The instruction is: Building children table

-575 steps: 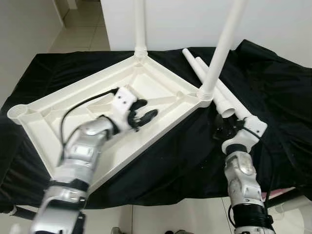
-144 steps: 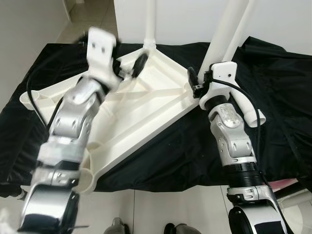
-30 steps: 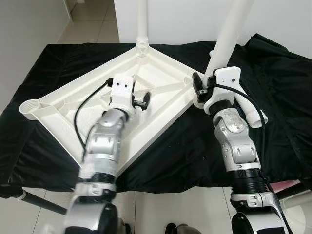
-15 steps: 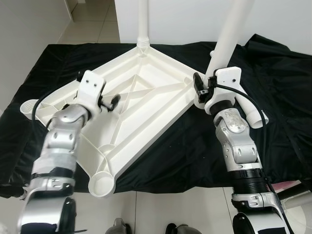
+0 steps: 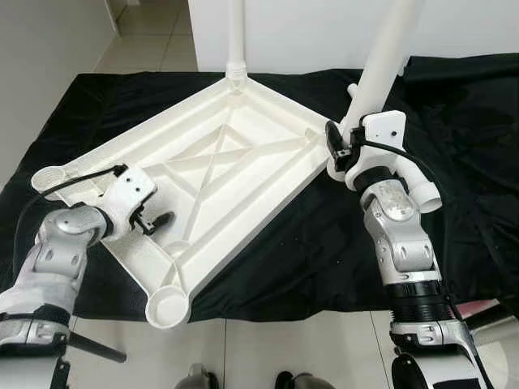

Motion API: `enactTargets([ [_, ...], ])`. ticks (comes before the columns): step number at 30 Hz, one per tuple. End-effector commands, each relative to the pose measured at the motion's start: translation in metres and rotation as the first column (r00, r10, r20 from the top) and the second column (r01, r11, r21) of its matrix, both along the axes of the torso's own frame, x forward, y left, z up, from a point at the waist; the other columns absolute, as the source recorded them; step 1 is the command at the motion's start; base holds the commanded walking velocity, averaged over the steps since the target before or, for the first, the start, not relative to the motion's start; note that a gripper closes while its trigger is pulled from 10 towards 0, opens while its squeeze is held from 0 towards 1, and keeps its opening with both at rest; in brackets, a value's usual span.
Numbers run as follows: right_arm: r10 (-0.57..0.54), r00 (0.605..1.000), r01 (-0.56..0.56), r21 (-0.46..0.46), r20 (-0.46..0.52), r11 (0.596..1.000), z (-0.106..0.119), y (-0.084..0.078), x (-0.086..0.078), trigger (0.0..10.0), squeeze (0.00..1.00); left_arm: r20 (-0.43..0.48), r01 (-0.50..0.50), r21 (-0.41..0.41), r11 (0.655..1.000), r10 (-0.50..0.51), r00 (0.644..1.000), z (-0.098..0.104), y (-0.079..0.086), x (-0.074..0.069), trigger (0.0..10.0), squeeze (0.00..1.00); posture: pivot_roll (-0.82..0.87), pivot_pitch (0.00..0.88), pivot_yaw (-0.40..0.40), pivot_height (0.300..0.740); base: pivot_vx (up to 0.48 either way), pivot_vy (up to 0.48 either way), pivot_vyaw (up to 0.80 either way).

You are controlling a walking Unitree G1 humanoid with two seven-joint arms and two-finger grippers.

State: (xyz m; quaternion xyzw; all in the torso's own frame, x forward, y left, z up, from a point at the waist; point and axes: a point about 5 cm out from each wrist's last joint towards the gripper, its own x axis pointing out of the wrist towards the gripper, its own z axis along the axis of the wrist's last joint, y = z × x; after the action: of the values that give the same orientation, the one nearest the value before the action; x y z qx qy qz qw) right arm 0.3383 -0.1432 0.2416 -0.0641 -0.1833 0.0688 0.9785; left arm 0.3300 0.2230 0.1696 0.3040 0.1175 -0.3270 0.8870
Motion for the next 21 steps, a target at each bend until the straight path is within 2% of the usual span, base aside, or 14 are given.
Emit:
enactTargets([
  [1,0.003,1.000,-0.003,-0.005,0.005,1.000,0.000,0.000,-0.003,10.0,0.00,-0.051,0.077,-0.010,0.997,-0.078,0.996,-0.004,-0.006,-0.008,10.0,0.00,-0.05,0.131,0.015,0.740,0.000,0.000,0.00],
  [2,0.004,1.000,-0.004,-0.006,0.006,1.000,0.001,0.000,-0.003,10.0,0.00,-0.075,0.132,-0.023,0.991,-0.134,0.988,-0.005,-0.011,-0.013,10.0,0.00,-0.05,0.130,0.014,0.740,0.000,0.000,0.00],
  [3,0.004,1.000,-0.004,-0.006,0.006,1.000,0.001,0.000,-0.003,10.0,0.00,-0.075,0.132,-0.023,0.991,-0.134,0.988,-0.005,-0.011,-0.013,10.0,0.00,-0.05,0.130,0.014,0.740,0.000,0.000,0.00],
  [4,0.005,1.000,-0.005,-0.008,0.006,1.000,0.001,0.000,-0.002,10.0,0.00,-0.104,0.211,-0.040,0.977,-0.214,0.971,-0.007,-0.022,-0.021,10.0,0.00,-0.05,0.129,0.012,0.740,0.000,0.000,0.00],
  [6,0.006,1.000,-0.006,-0.009,0.006,1.000,0.001,0.000,-0.002,10.0,0.00,-0.110,0.237,-0.044,0.971,-0.240,0.964,-0.007,-0.025,-0.023,10.0,0.00,-0.05,0.129,0.012,0.740,0.000,0.000,0.00],
  [10,0.008,1.000,-0.008,-0.013,0.004,1.000,0.000,0.000,-0.002,10.0,0.00,-0.114,0.332,-0.098,0.938,-0.342,0.933,-0.010,-0.051,-0.030,10.0,0.00,-0.05,0.124,0.011,0.740,0.000,0.000,0.00],
  [21,-0.002,1.000,0.002,-0.015,0.001,1.000,-0.002,-0.003,-0.003,10.0,0.00,-0.119,0.400,-0.129,0.907,-0.415,0.902,-0.016,-0.076,-0.039,10.0,0.00,-0.05,0.125,0.019,0.740,0.000,0.000,0.00],
])
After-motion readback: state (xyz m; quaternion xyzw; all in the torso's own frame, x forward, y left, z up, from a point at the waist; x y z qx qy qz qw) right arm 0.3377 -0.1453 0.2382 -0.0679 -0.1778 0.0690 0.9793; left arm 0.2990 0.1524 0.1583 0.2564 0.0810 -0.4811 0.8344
